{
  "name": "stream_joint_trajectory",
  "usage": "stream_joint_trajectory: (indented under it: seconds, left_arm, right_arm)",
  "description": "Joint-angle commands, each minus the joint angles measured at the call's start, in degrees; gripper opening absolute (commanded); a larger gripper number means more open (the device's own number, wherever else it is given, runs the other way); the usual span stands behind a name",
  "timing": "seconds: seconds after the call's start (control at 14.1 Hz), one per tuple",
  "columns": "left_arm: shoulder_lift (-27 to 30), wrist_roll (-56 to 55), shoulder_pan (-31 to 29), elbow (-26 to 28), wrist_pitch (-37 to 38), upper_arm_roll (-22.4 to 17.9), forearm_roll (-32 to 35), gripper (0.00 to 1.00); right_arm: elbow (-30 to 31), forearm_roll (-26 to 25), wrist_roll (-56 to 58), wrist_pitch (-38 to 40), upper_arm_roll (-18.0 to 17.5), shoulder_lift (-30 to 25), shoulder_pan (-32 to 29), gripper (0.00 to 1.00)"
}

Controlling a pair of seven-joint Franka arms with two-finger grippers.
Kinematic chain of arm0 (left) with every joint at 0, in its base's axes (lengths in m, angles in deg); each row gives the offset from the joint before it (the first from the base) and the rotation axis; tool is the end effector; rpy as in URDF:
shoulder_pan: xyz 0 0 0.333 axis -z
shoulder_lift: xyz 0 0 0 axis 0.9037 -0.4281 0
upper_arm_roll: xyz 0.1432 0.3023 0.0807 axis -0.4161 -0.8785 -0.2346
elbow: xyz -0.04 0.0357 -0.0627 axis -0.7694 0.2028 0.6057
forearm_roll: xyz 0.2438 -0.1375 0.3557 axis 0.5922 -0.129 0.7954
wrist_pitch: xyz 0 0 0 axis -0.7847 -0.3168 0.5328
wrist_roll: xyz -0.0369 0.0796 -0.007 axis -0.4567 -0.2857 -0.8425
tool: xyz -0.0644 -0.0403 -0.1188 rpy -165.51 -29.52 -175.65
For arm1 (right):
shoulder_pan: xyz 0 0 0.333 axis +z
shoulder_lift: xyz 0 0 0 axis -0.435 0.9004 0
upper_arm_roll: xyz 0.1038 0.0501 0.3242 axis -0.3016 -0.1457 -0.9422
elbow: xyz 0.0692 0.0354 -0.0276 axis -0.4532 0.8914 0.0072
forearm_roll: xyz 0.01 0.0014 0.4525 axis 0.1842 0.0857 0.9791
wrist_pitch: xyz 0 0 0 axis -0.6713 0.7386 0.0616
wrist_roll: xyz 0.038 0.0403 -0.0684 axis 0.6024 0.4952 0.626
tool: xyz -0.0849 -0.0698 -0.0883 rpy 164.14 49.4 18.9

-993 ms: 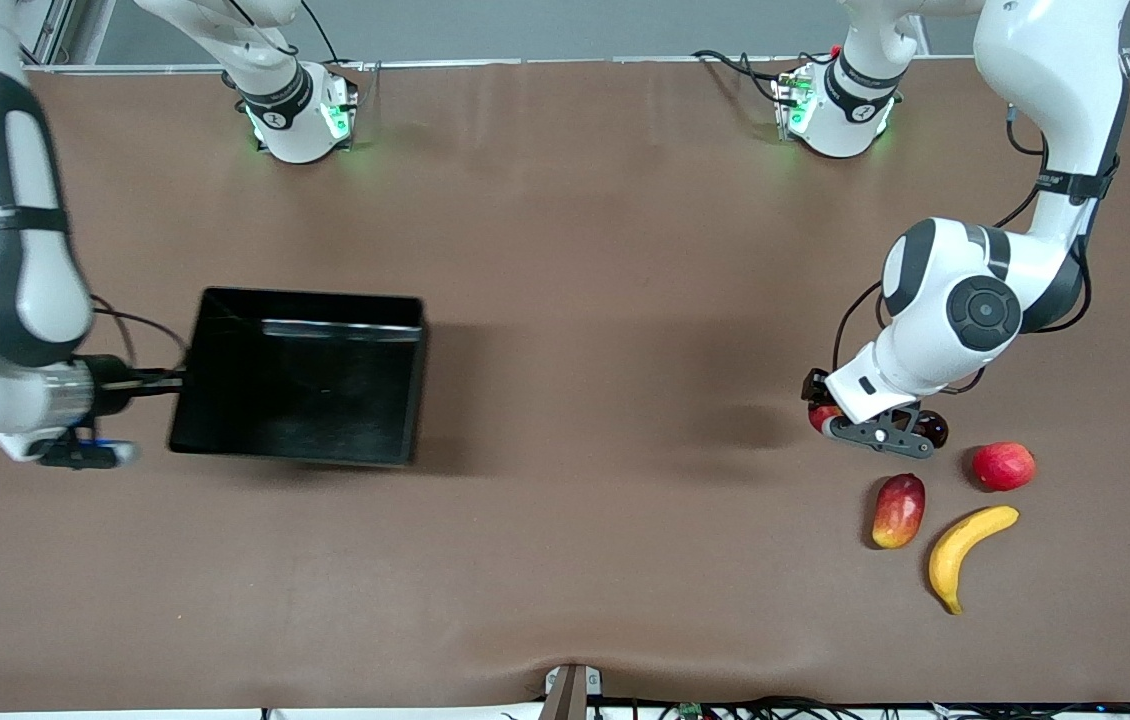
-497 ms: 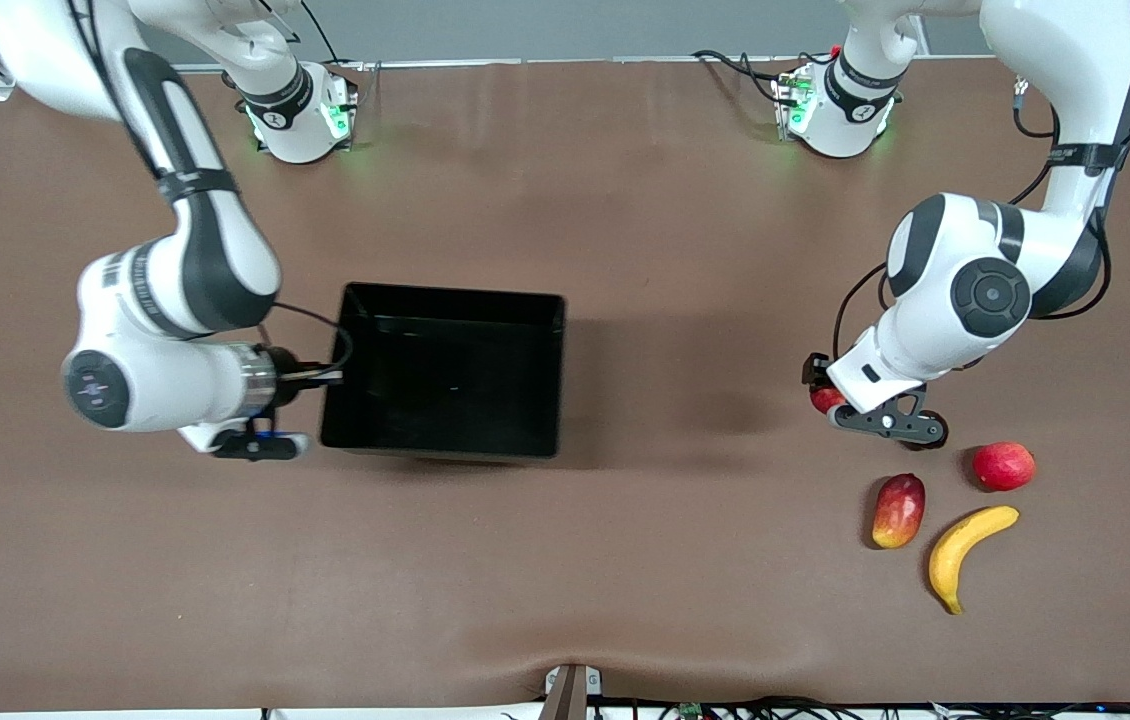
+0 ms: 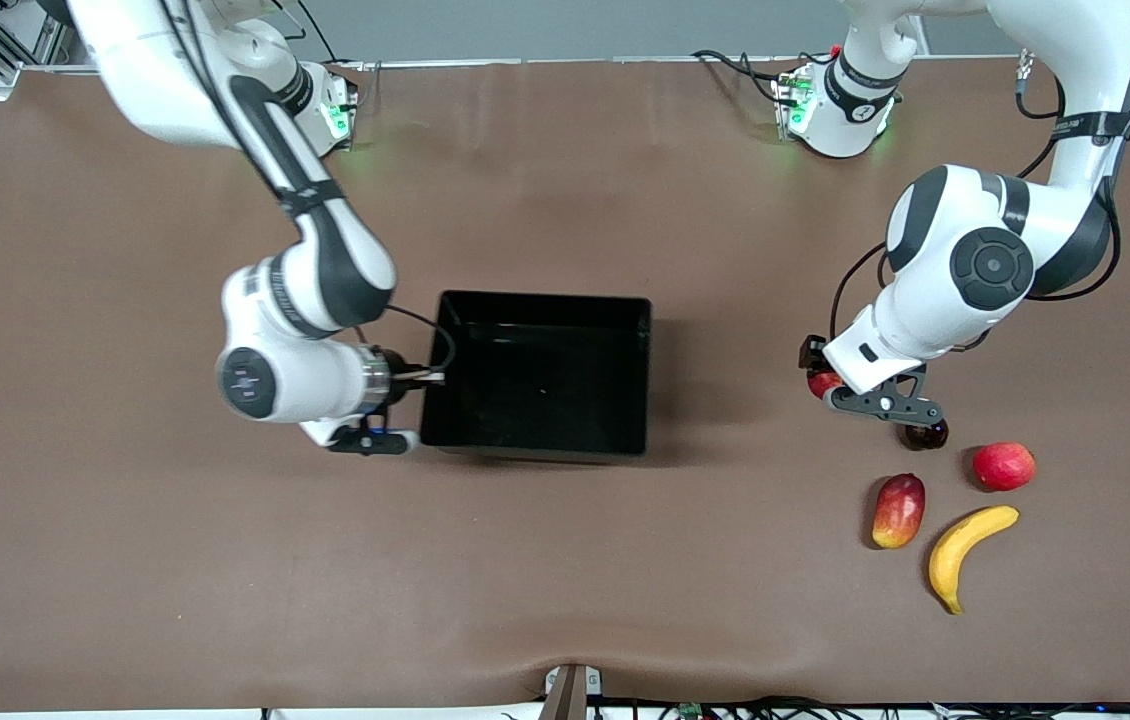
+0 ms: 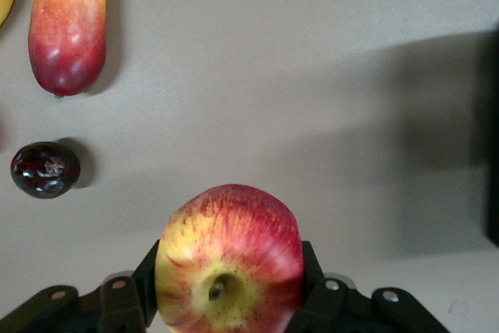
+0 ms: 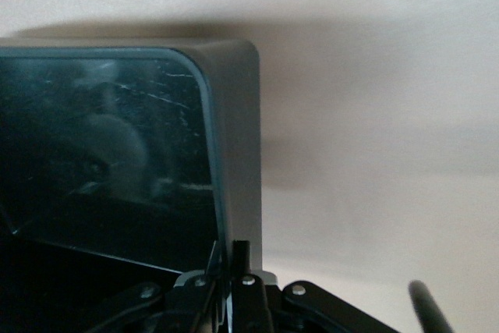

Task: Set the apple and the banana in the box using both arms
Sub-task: 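Drag the black box inward with the right gripper while the left gripper carries the apple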

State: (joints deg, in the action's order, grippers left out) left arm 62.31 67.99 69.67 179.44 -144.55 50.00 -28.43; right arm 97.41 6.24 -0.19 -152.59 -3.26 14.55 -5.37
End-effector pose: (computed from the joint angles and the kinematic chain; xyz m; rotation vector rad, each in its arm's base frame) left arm 0.6397 -0.1819 0.3368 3.1187 -0.2884 -0.0782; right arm 0.6598 0.3391 0.2467 -2.8190 0.0988 0.4537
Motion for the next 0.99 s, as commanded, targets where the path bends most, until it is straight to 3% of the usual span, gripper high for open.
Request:
stream_joint_trajectory:
  seconds: [0.0,0.35,0.43,0.5,0.92]
  left_arm:
    - [2.3,-2.9,0.1,2.0,0.4,1.6,-0.1,0.0]
    - [1.1,-13.7,0.5,2.5,-1.5,8.3,-0.1,0.0]
    - [0.5,-15.3,1.3,2.8,-2.3,9.1,-0.1,0.0]
    - [0.1,-17.4,2.5,3.1,-3.3,9.1,-0.1,0.0]
    - [-5.5,-22.8,10.1,0.7,-11.4,9.1,0.6,0.0]
  right_arm:
    - [-1.2,2.2,-4.2,-3.1,0.5,1.9,3.5,0.0]
    - [-1.5,2.6,-7.4,-7.9,0.5,4.5,7.2,0.02]
    - [-1.5,2.6,-7.4,-8.6,0.5,5.0,7.2,0.88]
    - [-1.5,1.7,-6.7,-8.5,0.5,4.9,7.4,1.0]
    - [-7.3,1.3,-7.0,-5.3,1.1,1.9,6.7,1.0]
